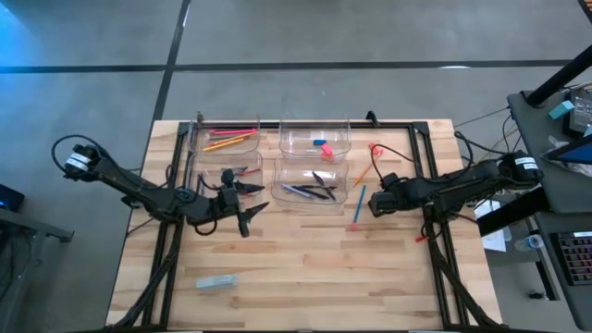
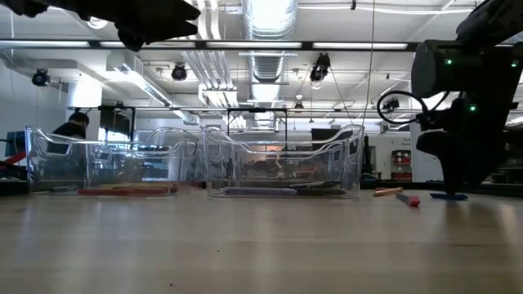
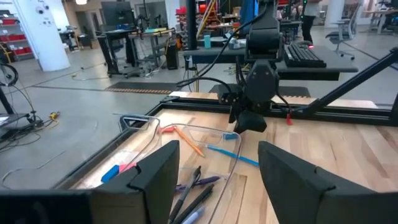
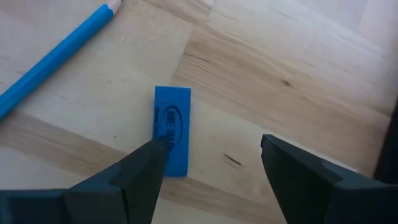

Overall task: Sort crayons/erasers/pens/pencils in bins
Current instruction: Put the blue eraser into the top right transparent bin

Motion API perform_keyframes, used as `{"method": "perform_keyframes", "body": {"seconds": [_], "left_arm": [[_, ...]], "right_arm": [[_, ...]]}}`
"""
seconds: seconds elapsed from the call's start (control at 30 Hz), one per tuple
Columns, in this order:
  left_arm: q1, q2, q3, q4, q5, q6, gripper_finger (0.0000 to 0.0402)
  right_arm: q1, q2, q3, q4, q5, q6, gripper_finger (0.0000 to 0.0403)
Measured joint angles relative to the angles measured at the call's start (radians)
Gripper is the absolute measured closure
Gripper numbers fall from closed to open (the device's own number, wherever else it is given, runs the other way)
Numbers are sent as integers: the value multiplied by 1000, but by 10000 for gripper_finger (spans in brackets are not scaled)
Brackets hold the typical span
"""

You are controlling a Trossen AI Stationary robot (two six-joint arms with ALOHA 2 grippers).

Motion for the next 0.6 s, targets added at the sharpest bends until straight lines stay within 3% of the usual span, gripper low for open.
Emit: {"method": "perform_keyframes", "body": {"seconds": [0.6], "left_arm": [[0, 0, -10, 0, 0, -1, 199]], "right_arm": [[-1, 10, -13, 110, -3, -22, 147]]}}
